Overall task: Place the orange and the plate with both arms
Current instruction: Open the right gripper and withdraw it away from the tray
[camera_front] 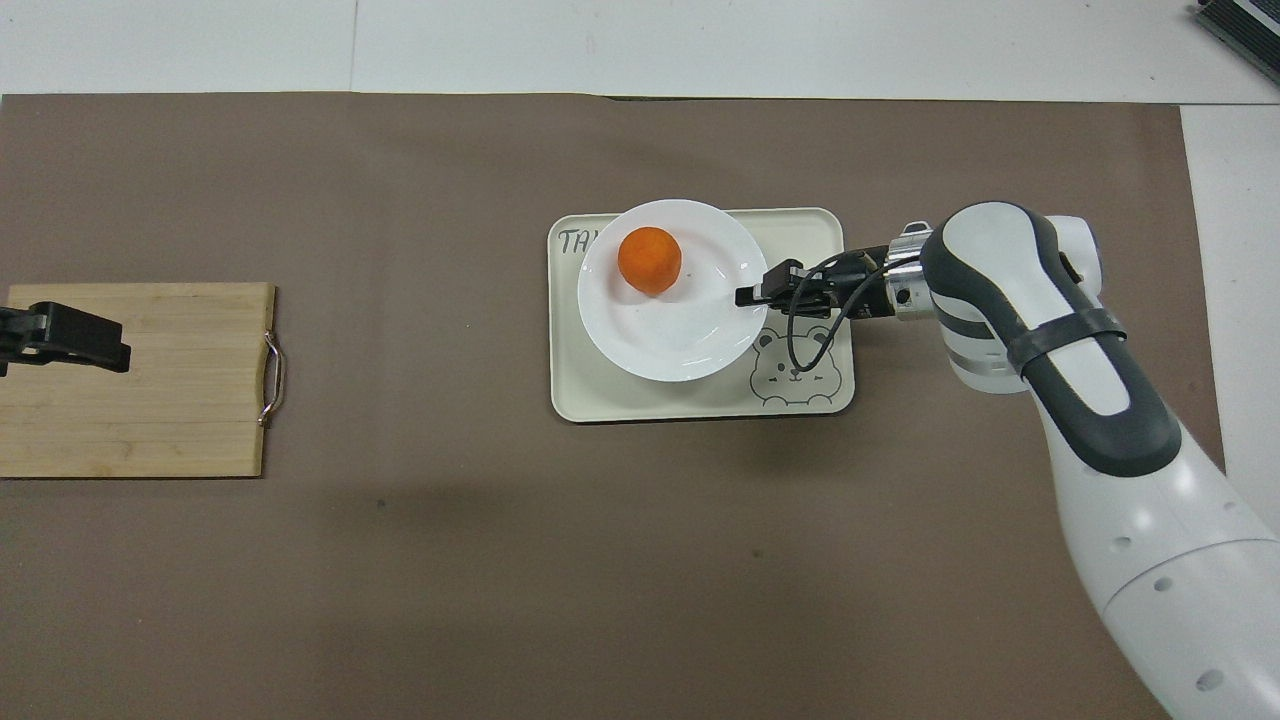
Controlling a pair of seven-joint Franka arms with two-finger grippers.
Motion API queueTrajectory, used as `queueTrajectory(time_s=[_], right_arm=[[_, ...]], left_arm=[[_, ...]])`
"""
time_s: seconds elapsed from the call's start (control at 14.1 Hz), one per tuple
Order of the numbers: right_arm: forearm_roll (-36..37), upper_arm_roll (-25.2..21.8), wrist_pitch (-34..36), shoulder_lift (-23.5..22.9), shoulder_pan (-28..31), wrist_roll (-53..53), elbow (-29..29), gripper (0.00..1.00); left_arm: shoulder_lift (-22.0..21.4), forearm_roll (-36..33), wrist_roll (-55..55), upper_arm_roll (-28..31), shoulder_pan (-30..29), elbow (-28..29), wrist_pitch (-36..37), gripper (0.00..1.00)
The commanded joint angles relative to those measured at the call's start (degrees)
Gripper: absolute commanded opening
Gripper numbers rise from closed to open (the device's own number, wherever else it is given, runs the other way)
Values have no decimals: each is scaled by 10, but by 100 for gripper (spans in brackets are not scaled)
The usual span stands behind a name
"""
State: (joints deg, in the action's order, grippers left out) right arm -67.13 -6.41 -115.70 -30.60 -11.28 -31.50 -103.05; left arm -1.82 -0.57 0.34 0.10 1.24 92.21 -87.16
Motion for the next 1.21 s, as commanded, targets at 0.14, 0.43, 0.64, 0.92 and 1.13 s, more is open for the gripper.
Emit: queueTrajectory(time_s=[0.14,0.43,0.64,0.92,1.13], right_arm=[[13,1,3,10,12,-12,-11,21],[64,-3,-1,12,10,12,8,100],[147,-5,-1,35,10,86,30,100],[253,-16,-2,83,9,142,32,100],[394,-12,0,134,5,248,41,100]], left_arm=[[-4,1,-5,4,4,3,4,100],[-4,1,-5,4,4,3,5,100],[-4,1,-5,4,4,3,4,100],[-4,1,-5,4,4,3,4,100],[-4,1,-5,4,4,3,4,100]])
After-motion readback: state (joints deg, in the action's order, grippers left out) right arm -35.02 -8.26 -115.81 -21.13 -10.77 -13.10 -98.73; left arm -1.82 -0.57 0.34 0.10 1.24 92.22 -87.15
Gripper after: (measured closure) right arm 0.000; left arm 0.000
